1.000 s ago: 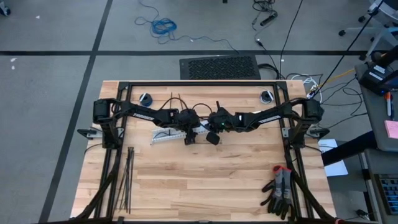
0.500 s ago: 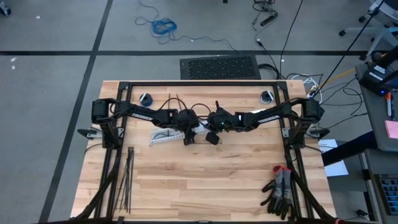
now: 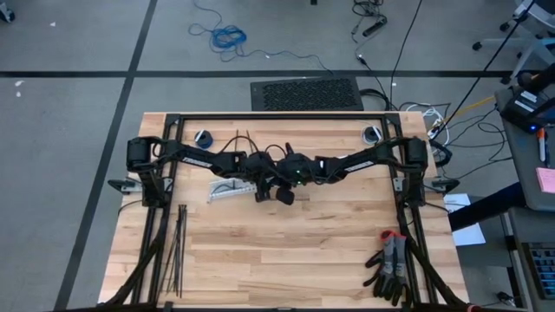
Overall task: Ziptie cables
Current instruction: Close the white cable duct
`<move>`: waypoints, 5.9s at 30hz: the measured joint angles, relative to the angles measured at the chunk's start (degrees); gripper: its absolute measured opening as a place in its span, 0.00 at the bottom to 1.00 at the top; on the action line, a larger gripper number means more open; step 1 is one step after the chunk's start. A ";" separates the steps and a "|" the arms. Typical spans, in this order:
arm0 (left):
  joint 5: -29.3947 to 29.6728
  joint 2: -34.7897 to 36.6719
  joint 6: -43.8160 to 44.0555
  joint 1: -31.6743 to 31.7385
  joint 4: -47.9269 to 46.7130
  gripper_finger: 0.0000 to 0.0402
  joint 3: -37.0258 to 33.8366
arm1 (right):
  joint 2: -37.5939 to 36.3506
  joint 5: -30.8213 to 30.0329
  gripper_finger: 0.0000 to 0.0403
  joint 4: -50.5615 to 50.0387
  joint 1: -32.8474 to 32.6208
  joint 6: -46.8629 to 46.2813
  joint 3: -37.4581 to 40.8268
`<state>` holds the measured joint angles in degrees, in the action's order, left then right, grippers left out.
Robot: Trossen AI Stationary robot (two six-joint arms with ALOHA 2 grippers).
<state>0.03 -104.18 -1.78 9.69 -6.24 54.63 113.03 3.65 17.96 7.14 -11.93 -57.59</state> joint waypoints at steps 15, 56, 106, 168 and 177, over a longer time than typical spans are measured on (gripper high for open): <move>0.31 9.42 1.32 -0.13 -17.10 0.60 0.28 | 0.42 0.18 0.00 0.75 0.44 -0.28 -0.32; 0.57 4.86 -1.75 -1.05 -4.32 0.61 0.11 | -5.43 -3.33 0.00 -14.87 0.74 2.99 -0.32; 20.63 15.23 23.22 -12.41 -20.00 0.67 -2.93 | -4.76 -1.62 0.00 -12.16 1.07 2.09 -0.01; 13.71 6.05 9.11 -7.41 -4.58 0.60 -5.77 | -8.73 2.14 0.00 -3.68 0.21 5.37 0.25; 13.33 4.58 5.49 -6.93 -0.95 0.60 -5.77 | -11.02 -0.74 0.00 -14.64 -0.57 4.05 0.05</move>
<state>13.37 -99.60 3.70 2.76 -7.18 48.86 102.01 2.91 3.31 6.57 -7.88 -57.54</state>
